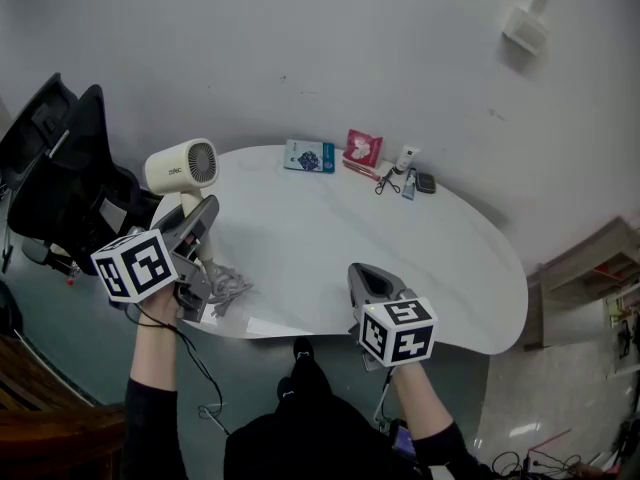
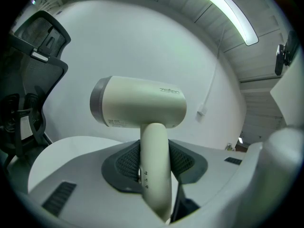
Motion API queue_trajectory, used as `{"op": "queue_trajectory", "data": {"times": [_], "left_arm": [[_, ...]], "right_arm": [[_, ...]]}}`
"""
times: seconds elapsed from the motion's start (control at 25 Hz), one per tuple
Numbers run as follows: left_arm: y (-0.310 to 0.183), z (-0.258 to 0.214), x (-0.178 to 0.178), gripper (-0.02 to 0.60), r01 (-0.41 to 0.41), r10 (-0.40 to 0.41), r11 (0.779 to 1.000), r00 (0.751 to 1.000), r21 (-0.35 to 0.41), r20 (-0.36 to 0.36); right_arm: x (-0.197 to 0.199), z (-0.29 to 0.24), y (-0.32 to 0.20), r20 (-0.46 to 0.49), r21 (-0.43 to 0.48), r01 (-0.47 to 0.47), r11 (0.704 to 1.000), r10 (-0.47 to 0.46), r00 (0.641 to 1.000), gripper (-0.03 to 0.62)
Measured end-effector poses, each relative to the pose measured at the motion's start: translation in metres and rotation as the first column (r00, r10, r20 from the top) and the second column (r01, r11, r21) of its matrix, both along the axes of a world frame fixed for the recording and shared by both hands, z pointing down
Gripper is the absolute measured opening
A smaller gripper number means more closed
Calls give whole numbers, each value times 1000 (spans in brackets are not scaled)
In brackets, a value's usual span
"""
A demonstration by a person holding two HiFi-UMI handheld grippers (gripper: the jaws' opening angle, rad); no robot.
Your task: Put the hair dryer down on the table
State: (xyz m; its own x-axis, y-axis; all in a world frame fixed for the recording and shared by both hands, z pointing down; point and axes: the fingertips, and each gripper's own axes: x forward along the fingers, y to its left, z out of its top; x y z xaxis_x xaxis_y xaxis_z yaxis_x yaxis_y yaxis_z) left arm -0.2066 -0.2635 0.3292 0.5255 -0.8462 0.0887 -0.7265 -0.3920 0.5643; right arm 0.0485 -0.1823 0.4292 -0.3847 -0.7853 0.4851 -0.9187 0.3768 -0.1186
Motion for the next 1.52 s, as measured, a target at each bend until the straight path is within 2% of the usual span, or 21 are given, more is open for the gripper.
{"op": "queue_trajectory", "data": {"times": [0.28,0.52,0.8,1.0,1.28,1.52], "left_arm": [[-42,23,17,158,-29,30,998,999,-48,30],[-48,71,22,158,-53,74,987,988,-154,135],[-47,109,26,158,-58,113,973,963,-222,244],[-47,138,30,158,-48,126,954,960,-296,250],[-46,176,40,158,-32,158,918,944,-395,291],[-46,197,43,158,-14,170,894,936,-447,309]], "right_arm": [[20,4,-35,-7,-15,-29,999,29,1000,2],[16,12,-55,-10,-41,-17,999,17,1000,2],[3,23,-66,-20,-69,22,997,-23,1000,2],[-1,28,-73,-25,-80,30,996,-32,999,2],[-2,34,-79,-25,-98,36,995,-39,999,2],[-2,39,-81,-29,-109,43,993,-46,999,2]]}}
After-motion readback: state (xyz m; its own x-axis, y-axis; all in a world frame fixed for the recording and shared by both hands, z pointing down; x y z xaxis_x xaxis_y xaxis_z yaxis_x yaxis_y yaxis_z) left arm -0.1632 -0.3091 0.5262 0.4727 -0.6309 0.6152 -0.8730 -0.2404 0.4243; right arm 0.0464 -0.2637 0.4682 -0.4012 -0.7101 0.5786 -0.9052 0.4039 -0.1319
